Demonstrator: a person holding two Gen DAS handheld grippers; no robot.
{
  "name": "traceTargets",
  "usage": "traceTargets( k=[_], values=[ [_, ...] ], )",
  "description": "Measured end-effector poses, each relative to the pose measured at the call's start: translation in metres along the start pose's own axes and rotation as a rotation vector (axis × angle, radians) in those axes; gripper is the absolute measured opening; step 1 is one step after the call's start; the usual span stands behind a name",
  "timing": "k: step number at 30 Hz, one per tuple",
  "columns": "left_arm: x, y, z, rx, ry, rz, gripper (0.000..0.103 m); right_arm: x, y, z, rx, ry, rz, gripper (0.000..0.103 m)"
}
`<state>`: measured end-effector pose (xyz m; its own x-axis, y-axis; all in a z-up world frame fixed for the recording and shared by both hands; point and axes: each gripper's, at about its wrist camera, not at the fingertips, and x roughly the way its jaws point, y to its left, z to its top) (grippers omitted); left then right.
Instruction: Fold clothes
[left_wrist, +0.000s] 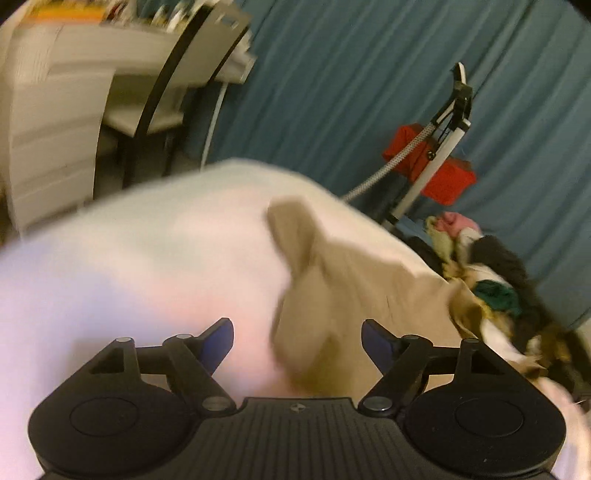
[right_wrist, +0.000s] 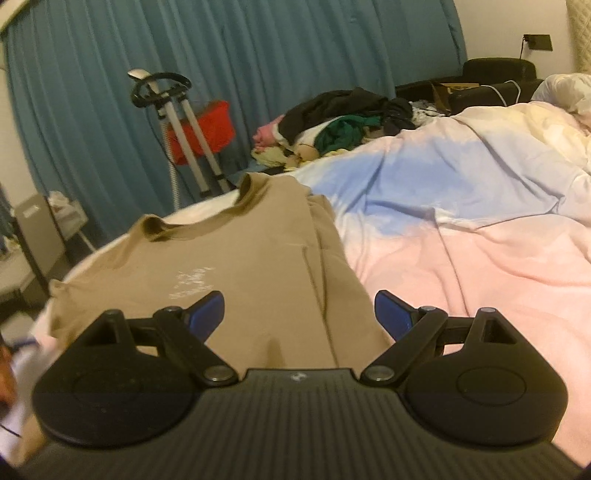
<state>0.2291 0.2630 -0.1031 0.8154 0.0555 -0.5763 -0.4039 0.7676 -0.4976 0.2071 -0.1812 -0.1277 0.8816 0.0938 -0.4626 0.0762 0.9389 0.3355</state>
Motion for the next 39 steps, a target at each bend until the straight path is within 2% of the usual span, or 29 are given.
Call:
traceTargets(
  k=[4,8,11,16,18,20,22,23,24,26,29,33,36,39],
  values=[
    [-0.008,0.018,-0.022,-0.146,0.064,-0.124,0.078,-0.018,0.005,-0.005,-0.015,-0.001,0.019,0.089],
    [0.012,0.019,-0.028,-0.312,0.131,-0.238,0.079,-0.024,0.006,-0.014,-0.003,0.041,0.049,0.090],
    [0.023,0.010,-0.031,-0.281,0.121,-0.229,0.079,-0.023,0.009,-0.018,-0.001,0.067,0.067,0.089],
    [0.045,0.011,-0.026,-0.254,0.072,-0.229,0.070,-0.011,0.012,-0.026,-0.021,0.091,0.059,0.089],
    [0.054,0.016,-0.019,-0.269,0.058,-0.236,0.062,-0.004,0.013,-0.030,-0.022,0.113,0.057,0.090],
    [0.066,0.020,-0.010,-0.297,0.043,-0.243,0.058,0.000,0.017,-0.034,-0.038,0.114,0.054,0.089],
    [0.077,0.022,-0.002,-0.324,0.032,-0.243,0.047,0.003,0.021,-0.037,-0.054,0.115,0.051,0.090],
    [0.083,0.022,0.002,-0.330,0.033,-0.232,0.037,0.004,0.023,-0.039,-0.062,0.116,0.049,0.089],
    [0.089,0.021,0.005,-0.331,0.035,-0.220,0.022,0.006,0.025,-0.041,-0.070,0.116,0.047,0.090],
    [0.099,0.020,0.013,-0.328,0.037,-0.189,0.006,0.009,0.029,-0.044,-0.086,0.117,0.044,0.090],
    [0.097,0.013,0.027,-0.278,-0.026,-0.122,0.005,0.013,0.035,-0.047,-0.107,0.108,0.029,0.090],
    [0.091,-0.004,0.050,-0.122,-0.129,0.035,0.005,0.017,0.040,-0.046,-0.139,0.076,0.005,0.090],
    [0.100,-0.008,0.053,-0.054,-0.113,0.109,0.007,0.021,0.044,-0.044,-0.152,0.058,-0.007,0.090],
    [0.104,-0.020,0.047,0.094,-0.096,0.133,0.018,0.025,0.045,-0.044,-0.155,0.061,-0.008,0.090]
  ],
)
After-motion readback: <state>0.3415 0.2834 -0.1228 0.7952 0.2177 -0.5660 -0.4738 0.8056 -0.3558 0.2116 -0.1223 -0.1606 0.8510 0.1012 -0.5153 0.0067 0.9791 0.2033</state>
